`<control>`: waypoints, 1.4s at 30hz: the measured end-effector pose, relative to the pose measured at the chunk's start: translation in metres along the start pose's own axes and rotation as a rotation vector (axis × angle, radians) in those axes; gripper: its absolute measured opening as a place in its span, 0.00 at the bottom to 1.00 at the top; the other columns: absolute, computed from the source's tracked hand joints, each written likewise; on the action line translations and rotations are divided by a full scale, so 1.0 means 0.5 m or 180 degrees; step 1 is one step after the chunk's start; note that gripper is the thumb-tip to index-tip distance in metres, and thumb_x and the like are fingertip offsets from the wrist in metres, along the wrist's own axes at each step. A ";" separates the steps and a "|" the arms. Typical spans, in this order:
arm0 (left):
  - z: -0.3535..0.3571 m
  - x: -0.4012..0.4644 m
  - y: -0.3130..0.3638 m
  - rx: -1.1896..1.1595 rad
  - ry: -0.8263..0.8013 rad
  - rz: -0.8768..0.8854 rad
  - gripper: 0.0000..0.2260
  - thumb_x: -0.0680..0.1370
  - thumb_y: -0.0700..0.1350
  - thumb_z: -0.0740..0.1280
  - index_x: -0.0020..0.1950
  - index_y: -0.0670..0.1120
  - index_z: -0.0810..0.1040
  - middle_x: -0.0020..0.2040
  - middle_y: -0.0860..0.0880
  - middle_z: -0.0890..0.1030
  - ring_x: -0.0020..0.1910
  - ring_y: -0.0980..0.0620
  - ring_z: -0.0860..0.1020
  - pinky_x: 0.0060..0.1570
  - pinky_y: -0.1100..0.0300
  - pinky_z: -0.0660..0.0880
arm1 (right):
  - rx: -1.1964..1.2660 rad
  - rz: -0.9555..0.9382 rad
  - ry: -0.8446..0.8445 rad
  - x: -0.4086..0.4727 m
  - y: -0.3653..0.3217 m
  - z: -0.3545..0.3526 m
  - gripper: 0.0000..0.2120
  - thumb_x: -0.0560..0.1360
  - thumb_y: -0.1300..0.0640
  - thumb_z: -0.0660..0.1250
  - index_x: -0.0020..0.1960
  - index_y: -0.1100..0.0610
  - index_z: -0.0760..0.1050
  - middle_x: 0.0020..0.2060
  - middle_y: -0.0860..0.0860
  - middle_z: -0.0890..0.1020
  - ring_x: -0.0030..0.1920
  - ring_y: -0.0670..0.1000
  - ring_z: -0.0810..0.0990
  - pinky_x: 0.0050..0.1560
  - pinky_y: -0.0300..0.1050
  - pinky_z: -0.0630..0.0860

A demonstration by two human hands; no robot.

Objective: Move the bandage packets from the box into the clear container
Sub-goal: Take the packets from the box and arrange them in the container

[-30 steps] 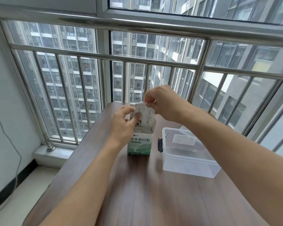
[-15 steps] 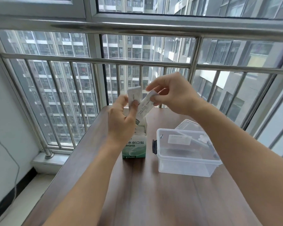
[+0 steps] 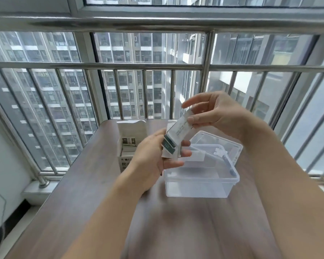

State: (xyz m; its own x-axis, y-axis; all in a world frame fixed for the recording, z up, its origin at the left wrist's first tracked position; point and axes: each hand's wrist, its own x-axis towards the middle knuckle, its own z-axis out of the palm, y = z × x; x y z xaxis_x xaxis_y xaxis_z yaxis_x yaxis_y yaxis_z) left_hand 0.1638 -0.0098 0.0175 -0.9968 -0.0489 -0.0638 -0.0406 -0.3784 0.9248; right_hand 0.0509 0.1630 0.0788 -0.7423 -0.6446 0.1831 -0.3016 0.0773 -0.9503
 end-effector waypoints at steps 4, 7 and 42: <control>-0.013 0.008 -0.028 -0.0455 -0.0436 -0.0432 0.21 0.86 0.52 0.51 0.64 0.41 0.77 0.54 0.35 0.84 0.38 0.48 0.83 0.25 0.64 0.78 | -0.0499 0.0166 -0.0052 0.002 0.026 -0.001 0.15 0.70 0.72 0.74 0.56 0.62 0.82 0.47 0.64 0.85 0.48 0.58 0.86 0.48 0.47 0.83; -0.017 0.010 -0.034 -0.0537 -0.0415 -0.0535 0.19 0.86 0.51 0.53 0.63 0.39 0.77 0.50 0.38 0.84 0.35 0.50 0.81 0.24 0.64 0.77 | -0.0674 0.0096 -0.0112 0.009 0.045 0.016 0.16 0.70 0.72 0.74 0.57 0.63 0.81 0.45 0.62 0.86 0.45 0.56 0.87 0.46 0.44 0.82; 0.042 0.017 -0.012 -0.0060 0.0267 0.0039 0.08 0.81 0.36 0.67 0.57 0.36 0.81 0.48 0.41 0.87 0.43 0.49 0.86 0.39 0.60 0.84 | 0.1079 0.1126 0.1138 -0.094 0.028 0.069 0.14 0.72 0.66 0.75 0.57 0.68 0.80 0.35 0.54 0.84 0.29 0.45 0.79 0.30 0.36 0.77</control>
State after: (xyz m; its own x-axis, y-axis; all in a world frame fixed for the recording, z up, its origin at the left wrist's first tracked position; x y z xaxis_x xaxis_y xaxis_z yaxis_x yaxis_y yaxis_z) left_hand 0.1539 0.0114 0.0195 -0.9878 -0.1307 -0.0844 -0.0263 -0.3944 0.9185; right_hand 0.1023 0.1682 0.0482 -0.9355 -0.3239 -0.1410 0.1639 -0.0443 -0.9855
